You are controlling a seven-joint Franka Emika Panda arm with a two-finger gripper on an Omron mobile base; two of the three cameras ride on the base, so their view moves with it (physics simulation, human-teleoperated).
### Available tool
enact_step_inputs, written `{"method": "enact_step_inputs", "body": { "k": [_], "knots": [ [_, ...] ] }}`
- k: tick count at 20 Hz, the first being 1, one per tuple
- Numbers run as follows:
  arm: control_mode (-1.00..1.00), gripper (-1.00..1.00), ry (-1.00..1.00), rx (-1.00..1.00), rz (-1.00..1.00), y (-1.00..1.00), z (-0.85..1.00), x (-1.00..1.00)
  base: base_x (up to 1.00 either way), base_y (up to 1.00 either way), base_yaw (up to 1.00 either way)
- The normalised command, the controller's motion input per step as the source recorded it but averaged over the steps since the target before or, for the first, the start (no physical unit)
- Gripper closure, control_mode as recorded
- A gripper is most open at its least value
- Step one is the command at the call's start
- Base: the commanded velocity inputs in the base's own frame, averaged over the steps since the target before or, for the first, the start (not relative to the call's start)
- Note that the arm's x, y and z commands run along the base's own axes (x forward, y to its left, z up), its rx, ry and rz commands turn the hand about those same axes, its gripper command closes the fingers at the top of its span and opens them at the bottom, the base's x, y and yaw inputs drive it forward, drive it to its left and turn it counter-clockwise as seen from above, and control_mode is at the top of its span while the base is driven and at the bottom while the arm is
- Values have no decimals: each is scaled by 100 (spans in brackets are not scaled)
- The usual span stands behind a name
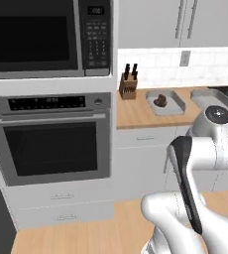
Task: Place one sweet potato and one steak in each tupperware on the nearby counter, to pack two identical lunches.
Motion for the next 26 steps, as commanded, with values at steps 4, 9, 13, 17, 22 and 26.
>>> {"method": "enact_step_inputs", "body": {
  "k": [4,9,13,17,22,26],
  "knots": [
    [100,-100,0,0,0,0,0,0,-13,100,12],
    [100,-100,0,0,0,0,0,0,10,100,22],
    [100,-100,0,0,0,0,0,0,9,100,28],
    [100,-100,0,0,0,0,0,0,-77,91,7],
    [100,-100,0,0,0,0,0,0,-100,65,0],
    [100,-100,0,0,0,0,0,0,-97,83,0]
  ]
}}
